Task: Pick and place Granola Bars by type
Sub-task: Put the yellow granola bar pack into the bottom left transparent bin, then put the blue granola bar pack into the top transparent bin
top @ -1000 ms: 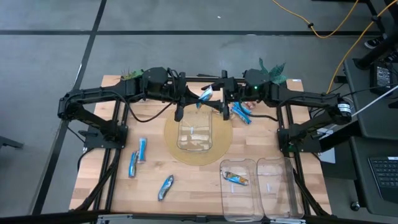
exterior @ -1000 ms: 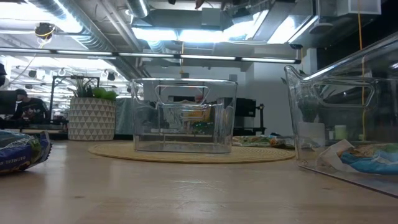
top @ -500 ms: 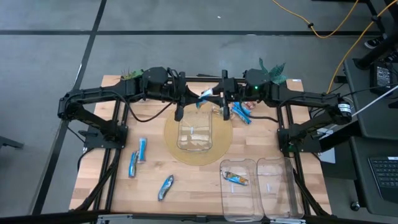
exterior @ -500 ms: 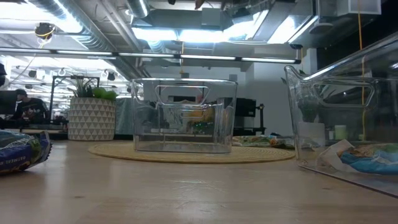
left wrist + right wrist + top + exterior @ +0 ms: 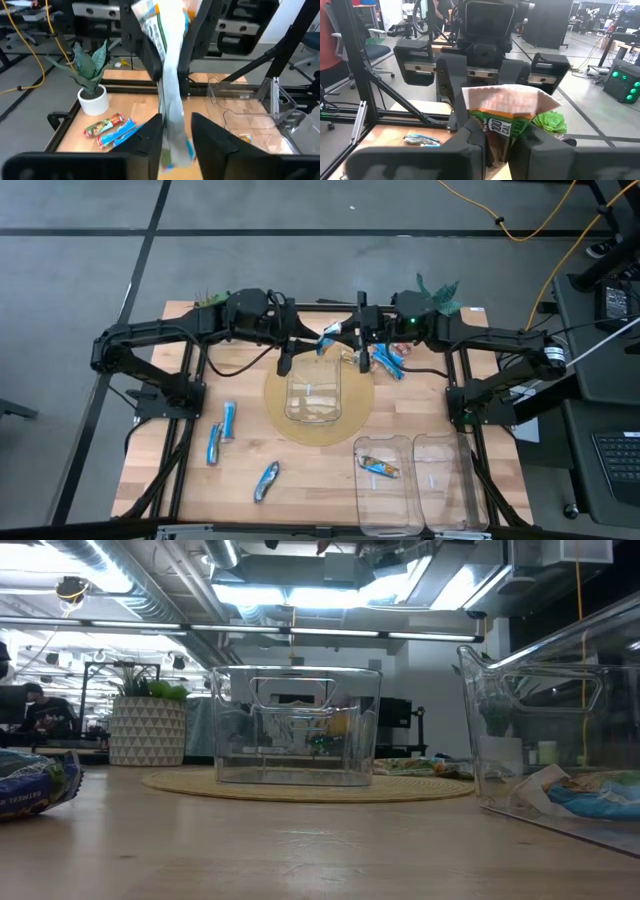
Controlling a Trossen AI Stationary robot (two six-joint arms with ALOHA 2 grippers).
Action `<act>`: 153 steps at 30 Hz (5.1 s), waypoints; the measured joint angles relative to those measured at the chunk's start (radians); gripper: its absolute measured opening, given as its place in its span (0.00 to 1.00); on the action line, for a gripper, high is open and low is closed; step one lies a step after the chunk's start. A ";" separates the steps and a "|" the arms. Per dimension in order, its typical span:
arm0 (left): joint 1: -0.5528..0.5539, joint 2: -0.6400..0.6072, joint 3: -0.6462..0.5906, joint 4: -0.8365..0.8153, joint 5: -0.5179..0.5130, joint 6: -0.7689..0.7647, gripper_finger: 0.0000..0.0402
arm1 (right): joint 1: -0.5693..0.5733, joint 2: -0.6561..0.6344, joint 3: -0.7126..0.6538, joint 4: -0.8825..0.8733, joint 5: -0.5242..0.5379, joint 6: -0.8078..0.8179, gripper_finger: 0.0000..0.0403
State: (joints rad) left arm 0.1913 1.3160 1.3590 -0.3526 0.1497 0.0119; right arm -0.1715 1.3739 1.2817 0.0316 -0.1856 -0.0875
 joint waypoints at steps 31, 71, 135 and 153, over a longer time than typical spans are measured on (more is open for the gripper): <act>0.006 -0.045 0.000 -0.070 -0.084 0.028 0.38 | 0.207 -0.332 -0.001 -0.431 0.140 0.069 0.07; 0.016 -0.039 0.000 -0.158 -0.165 0.088 0.38 | 0.818 -0.019 -0.001 -0.660 0.297 0.942 0.11; 0.020 -0.040 0.000 -0.256 -0.136 0.123 0.36 | 0.823 0.507 -0.001 -0.741 0.013 1.365 0.28; 0.017 -0.043 -0.001 -0.527 -0.224 0.107 0.36 | 0.821 0.433 -0.001 -1.029 0.006 1.294 0.62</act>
State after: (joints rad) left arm 0.2088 1.2728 1.3582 -0.8800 -0.0747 0.1185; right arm 0.6500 1.8068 1.2812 -0.9975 -0.1792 1.2068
